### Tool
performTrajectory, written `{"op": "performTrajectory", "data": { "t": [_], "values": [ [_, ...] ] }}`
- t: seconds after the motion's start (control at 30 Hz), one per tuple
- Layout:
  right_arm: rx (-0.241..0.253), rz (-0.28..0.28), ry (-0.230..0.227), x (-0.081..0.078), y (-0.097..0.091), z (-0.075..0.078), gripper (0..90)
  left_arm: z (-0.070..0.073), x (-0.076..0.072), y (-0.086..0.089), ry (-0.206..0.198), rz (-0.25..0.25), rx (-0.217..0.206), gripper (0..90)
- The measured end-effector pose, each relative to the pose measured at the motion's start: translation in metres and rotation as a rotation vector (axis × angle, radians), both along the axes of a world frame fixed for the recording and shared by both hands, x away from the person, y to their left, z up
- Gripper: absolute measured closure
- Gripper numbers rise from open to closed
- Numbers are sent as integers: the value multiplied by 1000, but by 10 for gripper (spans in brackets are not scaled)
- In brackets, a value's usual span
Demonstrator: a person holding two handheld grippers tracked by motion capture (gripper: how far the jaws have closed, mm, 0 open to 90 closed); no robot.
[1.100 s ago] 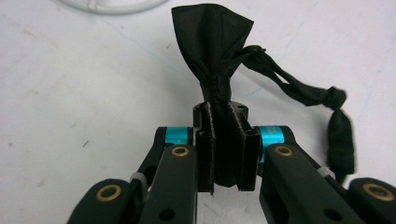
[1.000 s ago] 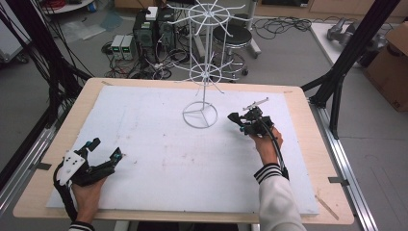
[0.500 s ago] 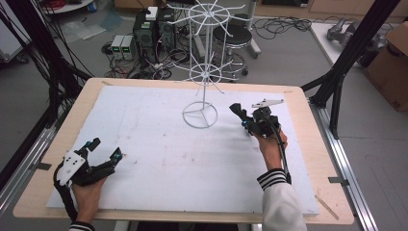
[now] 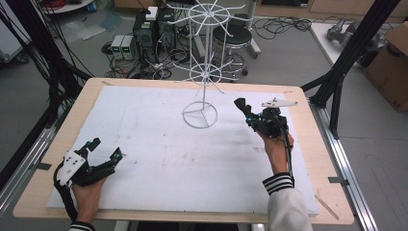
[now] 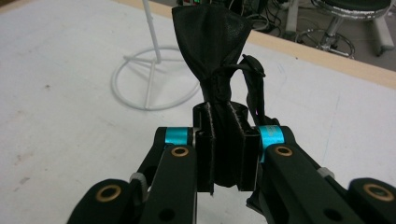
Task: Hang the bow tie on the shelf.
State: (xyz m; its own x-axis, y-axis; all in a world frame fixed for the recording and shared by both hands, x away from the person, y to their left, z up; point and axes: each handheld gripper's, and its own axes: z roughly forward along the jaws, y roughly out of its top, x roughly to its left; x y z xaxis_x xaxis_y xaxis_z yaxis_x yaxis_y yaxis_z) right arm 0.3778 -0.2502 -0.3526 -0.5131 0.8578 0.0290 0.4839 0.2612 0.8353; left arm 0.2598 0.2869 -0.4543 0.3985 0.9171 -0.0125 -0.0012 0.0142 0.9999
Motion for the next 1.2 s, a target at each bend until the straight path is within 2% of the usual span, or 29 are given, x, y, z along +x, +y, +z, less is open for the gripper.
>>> {"op": "performTrajectory", "data": {
  "t": [0.17,0.47,0.7,0.83,1.2],
  "values": [
    [26,4,-37,-8,-1,7,818,0,0,0,-1,-1,1,164],
    [86,2,-70,-16,-6,20,818,0,0,0,-1,0,-1,164],
    [119,28,-125,-22,2,40,818,0,0,0,-1,0,-2,164],
    [127,46,-157,-24,9,51,818,0,0,0,-2,0,-2,164],
    [130,66,-177,-21,21,61,817,0,0,0,0,0,-3,164]
  ]
}}
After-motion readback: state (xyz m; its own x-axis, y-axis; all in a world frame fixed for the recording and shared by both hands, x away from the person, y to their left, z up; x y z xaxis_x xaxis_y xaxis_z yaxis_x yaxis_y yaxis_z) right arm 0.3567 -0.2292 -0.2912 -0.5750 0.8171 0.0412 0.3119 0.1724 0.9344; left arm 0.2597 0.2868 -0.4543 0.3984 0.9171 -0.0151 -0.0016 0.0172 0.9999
